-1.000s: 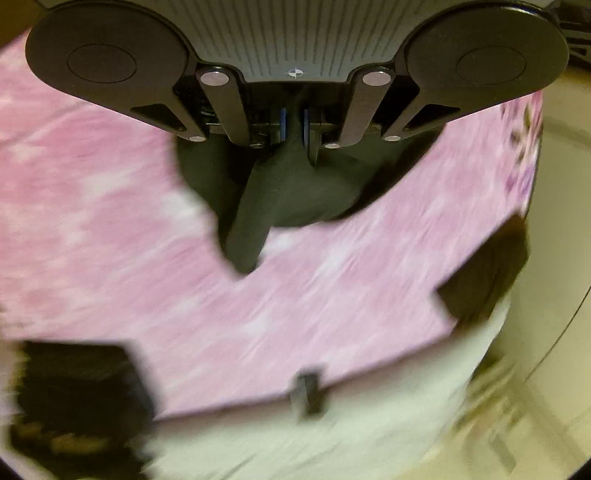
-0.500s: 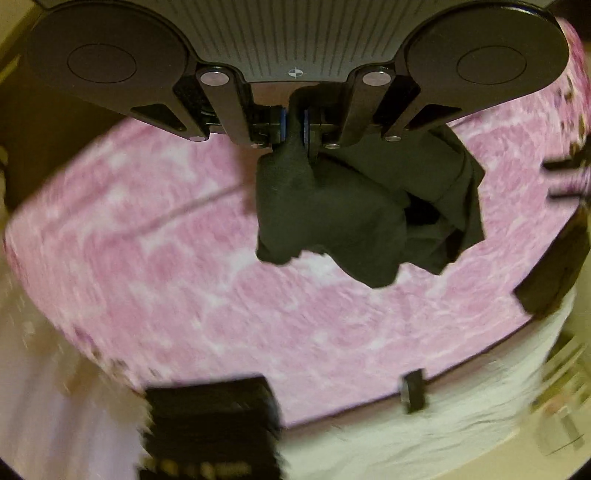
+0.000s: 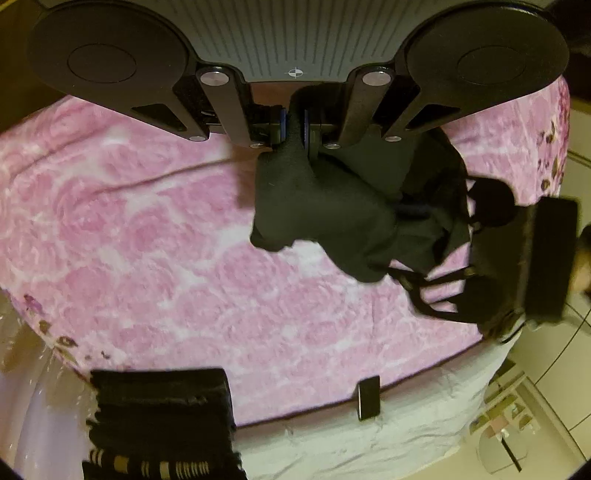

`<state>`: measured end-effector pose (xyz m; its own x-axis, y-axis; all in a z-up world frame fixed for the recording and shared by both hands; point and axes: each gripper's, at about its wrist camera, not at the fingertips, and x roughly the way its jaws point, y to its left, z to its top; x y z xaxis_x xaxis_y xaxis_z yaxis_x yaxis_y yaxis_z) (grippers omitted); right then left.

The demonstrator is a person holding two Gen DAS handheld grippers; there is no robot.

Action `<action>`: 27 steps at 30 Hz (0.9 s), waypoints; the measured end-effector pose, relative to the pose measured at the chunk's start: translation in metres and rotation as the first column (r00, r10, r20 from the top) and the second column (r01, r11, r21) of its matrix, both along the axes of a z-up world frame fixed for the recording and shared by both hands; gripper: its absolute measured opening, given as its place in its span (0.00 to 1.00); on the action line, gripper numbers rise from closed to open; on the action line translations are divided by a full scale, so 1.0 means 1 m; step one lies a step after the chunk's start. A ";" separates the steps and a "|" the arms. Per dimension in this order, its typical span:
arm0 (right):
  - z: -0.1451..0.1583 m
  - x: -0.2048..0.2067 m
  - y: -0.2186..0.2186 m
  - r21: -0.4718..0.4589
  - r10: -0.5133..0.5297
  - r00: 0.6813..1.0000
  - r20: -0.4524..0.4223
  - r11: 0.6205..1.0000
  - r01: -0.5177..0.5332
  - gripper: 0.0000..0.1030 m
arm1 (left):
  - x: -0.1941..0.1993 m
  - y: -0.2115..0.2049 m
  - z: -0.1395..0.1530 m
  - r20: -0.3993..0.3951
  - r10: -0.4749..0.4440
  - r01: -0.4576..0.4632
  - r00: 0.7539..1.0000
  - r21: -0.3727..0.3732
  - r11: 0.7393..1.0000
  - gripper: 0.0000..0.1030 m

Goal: Fold clothes

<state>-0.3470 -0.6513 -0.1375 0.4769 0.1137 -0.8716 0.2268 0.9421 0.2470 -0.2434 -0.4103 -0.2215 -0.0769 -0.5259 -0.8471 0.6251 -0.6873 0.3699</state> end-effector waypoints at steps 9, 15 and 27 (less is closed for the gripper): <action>0.038 0.040 -0.077 -0.007 0.134 0.982 0.131 0.991 -0.134 0.07 | 0.044 -0.031 0.122 -0.259 0.348 -0.382 0.901 -0.094 0.919 0.04; 0.082 0.120 -0.071 -0.117 0.270 0.870 0.413 0.963 -0.243 0.82 | 0.106 0.021 0.224 -0.334 0.681 -0.755 0.652 -0.201 0.624 0.04; -0.052 0.116 0.066 0.064 0.231 0.957 0.176 0.967 -0.246 0.82 | 0.234 0.163 0.155 -0.294 0.956 -1.000 0.020 0.006 0.022 0.04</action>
<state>-0.2311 -0.5853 -0.1893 0.5639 0.3119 -0.7647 -0.0530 0.9377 0.3433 -0.0091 -0.2475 -0.0669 0.5141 -0.3337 -0.7901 0.7038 0.6907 0.1662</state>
